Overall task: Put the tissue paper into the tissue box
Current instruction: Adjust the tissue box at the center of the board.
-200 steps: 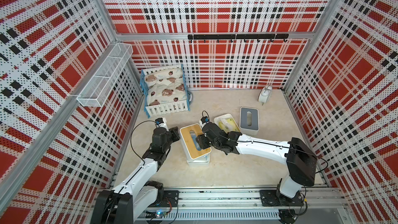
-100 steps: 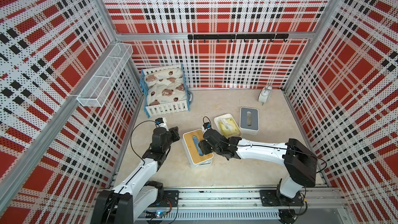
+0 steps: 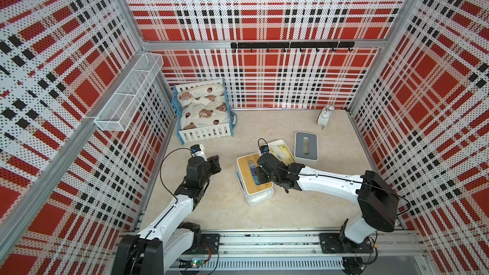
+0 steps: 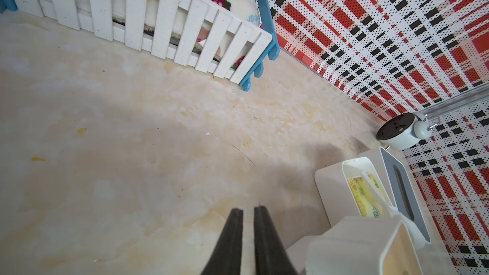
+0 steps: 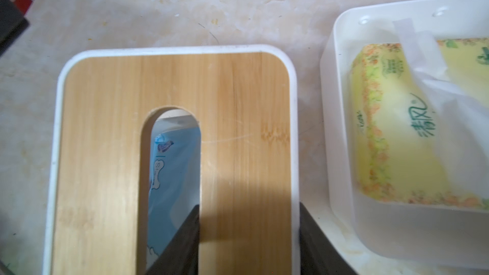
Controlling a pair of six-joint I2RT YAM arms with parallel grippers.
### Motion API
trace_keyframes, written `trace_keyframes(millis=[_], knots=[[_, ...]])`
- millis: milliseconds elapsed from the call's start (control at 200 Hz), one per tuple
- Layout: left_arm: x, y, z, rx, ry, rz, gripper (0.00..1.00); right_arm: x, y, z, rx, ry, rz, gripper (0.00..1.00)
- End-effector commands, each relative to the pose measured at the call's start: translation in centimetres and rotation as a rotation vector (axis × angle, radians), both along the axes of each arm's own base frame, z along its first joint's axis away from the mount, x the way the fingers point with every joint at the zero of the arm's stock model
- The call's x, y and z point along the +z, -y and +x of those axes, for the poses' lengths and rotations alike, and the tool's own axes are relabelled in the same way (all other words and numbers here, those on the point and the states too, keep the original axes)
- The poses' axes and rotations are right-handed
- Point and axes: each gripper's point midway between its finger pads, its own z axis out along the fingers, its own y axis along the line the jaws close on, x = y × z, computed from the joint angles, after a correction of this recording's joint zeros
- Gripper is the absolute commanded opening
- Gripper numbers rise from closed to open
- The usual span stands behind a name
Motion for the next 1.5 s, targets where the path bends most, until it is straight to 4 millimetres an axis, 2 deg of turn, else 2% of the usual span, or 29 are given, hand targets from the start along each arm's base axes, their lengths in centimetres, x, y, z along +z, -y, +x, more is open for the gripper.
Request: trace_keyframes(millis=[0, 115, 210, 446, 551, 727, 1072, 1263, 1493], knots=[[1.0, 0.1, 0.2, -0.011, 0.035, 0.000, 0.16, 0.7, -0.4, 0.4, 0.043, 0.007, -0.061, 0.27], [1.1, 0.0, 0.2, -0.010, 0.036, 0.002, 0.16, 0.2, -1.0, 0.2, 0.104, -0.022, -0.108, 0.27], [1.0, -0.1, 0.2, -0.008, 0.034, 0.006, 0.16, 0.4, -0.8, 0.0, 0.119, -0.032, -0.140, 0.27], [1.1, -0.1, 0.3, -0.007, 0.037, 0.002, 0.16, 3.2, 1.0, 0.1, 0.084, 0.002, -0.185, 0.27], [1.2, -0.1, 0.3, -0.008, 0.039, -0.001, 0.16, 3.8, 1.4, 0.0, 0.069, 0.006, -0.188, 0.27], [1.4, 0.0, 0.3, -0.011, 0.043, -0.002, 0.16, 3.2, 1.3, -0.5, 0.076, -0.023, -0.203, 0.26], [1.3, 0.1, 0.4, -0.014, 0.040, -0.002, 0.16, 2.8, -0.7, -1.0, 0.121, -0.070, -0.232, 0.26], [1.4, 0.0, 0.4, -0.014, 0.042, 0.001, 0.16, 2.1, -0.1, -0.8, 0.100, -0.078, -0.277, 0.26], [1.4, 0.1, 0.5, -0.019, 0.041, 0.000, 0.16, 2.8, 0.8, -0.5, 0.071, -0.059, -0.294, 0.26]])
